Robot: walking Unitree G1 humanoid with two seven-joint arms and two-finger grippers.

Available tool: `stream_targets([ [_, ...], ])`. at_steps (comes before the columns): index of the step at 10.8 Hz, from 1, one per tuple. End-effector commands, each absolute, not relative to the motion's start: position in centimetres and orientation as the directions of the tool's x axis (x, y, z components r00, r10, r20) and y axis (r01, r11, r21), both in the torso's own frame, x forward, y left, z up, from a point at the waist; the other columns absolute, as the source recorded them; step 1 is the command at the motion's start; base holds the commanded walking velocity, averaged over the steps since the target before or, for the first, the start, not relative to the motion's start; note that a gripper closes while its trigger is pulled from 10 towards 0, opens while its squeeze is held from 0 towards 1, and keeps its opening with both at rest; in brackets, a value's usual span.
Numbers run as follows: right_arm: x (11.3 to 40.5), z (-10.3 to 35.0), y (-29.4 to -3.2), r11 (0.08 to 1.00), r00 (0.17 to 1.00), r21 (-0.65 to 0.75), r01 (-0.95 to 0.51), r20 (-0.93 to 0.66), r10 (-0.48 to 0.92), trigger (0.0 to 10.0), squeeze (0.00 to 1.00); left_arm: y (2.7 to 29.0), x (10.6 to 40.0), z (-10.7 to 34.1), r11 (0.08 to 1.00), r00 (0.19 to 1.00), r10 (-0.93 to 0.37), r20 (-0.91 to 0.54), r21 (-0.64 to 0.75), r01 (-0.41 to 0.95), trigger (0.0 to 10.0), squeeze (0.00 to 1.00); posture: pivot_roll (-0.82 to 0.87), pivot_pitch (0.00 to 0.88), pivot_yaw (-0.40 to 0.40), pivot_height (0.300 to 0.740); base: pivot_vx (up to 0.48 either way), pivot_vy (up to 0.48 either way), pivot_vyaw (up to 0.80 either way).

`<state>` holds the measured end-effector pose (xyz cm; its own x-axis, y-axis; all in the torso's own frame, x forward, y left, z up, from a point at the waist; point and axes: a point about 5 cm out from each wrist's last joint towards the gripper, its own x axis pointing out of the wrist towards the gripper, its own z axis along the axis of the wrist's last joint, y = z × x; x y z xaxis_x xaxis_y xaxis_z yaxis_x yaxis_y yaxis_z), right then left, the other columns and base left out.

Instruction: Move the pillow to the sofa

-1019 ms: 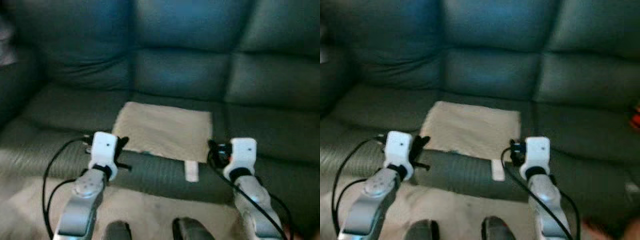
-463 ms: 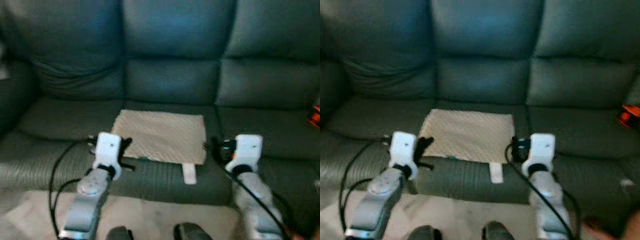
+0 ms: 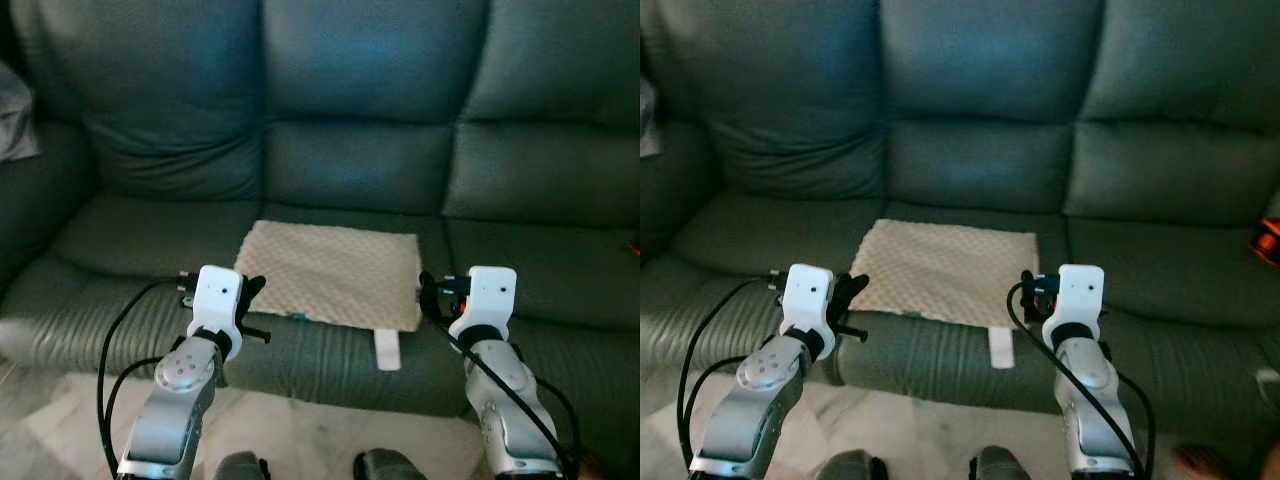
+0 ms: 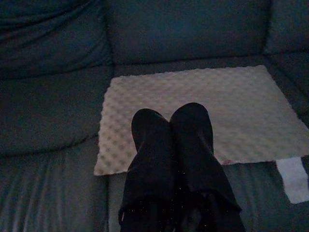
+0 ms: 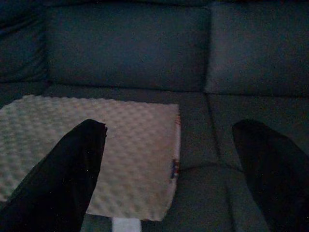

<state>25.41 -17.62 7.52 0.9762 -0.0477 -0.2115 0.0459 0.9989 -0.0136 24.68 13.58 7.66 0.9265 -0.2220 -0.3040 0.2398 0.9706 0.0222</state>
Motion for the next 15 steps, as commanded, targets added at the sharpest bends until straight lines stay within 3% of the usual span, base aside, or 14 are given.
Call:
stream_targets([
  [1, 25.39, 7.39, -17.5, 0.999, 0.976, -0.01, 0.047, -0.214, -0.048, 10.0, 0.0, 13.84, 24.48, 7.6, 0.97, 0.925, -0.218, -0.311, 0.034, 0.24, 10.0, 0.0, -0.04, 0.04, 0.05, 0.74, 0.0, 0.0, 0.0],
  [10, 25.37, 7.07, -17.53, 0.999, 0.972, -0.017, 0.029, -0.234, -0.032, 10.0, 0.0, 13.11, 24.41, 7.5, 0.958, 0.91, -0.27, -0.315, 0.004, 0.285, 10.0, 0.0, -0.05, 0.037, 0.039, 0.74, 0.0, 0.0, -0.28],
  [15, 25.51, 7.0, -17.83, 0.999, 0.968, -0.028, 0.026, -0.248, -0.032, 10.0, 0.0, 13.28, 24.34, 7.5, 0.958, 0.908, -0.272, -0.318, 0.004, 0.288, 10.0, 0.0, -0.05, 0.04, 0.039, 0.74, 0.253, 0.0, -0.22],
])
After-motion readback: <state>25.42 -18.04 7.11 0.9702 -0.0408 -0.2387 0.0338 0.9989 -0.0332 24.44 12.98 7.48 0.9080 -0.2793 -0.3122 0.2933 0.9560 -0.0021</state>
